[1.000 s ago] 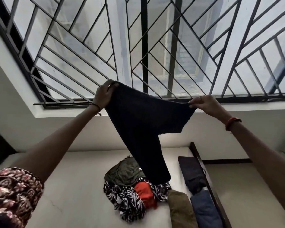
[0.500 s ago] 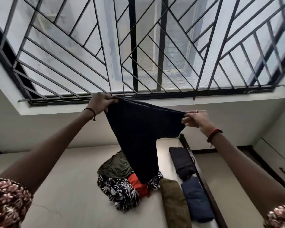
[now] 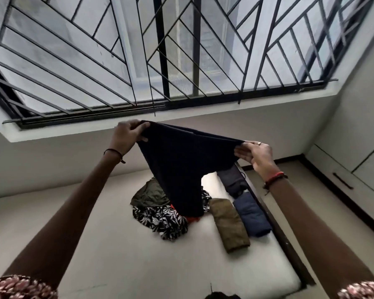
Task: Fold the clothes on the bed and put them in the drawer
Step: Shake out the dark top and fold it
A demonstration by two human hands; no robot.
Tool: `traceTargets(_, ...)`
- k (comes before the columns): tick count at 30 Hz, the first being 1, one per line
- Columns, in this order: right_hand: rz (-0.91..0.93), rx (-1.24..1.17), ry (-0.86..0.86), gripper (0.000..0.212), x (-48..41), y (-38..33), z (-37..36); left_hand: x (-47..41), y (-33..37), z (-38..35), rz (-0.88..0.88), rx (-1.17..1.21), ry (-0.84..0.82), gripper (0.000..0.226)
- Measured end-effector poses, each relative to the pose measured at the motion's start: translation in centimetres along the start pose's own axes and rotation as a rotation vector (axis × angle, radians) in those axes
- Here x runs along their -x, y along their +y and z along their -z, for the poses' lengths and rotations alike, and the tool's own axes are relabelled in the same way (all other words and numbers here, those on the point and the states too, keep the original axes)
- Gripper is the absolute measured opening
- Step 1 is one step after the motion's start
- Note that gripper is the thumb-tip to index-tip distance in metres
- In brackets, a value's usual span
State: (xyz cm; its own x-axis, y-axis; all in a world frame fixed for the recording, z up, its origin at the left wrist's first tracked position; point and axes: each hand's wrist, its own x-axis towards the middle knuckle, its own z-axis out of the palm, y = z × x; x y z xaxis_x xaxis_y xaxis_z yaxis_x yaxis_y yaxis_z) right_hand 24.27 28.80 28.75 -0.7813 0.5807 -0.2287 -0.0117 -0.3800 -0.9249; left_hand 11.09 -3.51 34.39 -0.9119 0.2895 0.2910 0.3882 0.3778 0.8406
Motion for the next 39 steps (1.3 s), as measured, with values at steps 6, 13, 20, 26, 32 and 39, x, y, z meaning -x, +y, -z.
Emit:
traceTargets(6,0.025,0.045,0.009,0.015,4.5,0.3,1.4,1.3,1.3,3.1,-0.054,-0.054,-0.080,0.017)
traceTargets(13,-0.021,0.080,0.040,0.018,4.6,1.3,1.9,0.0,0.9,1.8,-0.031,-0.046,-0.170,0.016)
traceTargets(20,-0.047,0.097,0.095,0.018,3.1,2.8,2.8,-1.1,-3.3,-1.2,0.077,0.005,-0.199,0.011)
traceTargets(26,0.076,0.052,0.159,0.017,2.1,1.5,4.3,-1.0,-2.2,-3.3,0.015,0.102,-0.123,0.009)
traceTargets(32,0.207,0.086,0.158,0.014,5.2,3.5,6.4,4.0,-3.2,-3.8,-0.092,0.064,-0.098,0.013)
traceTargets(39,0.115,0.382,0.123,0.015,10.9,15.8,12.1,16.2,-14.1,-4.9,0.039,-0.050,-0.192,0.052)
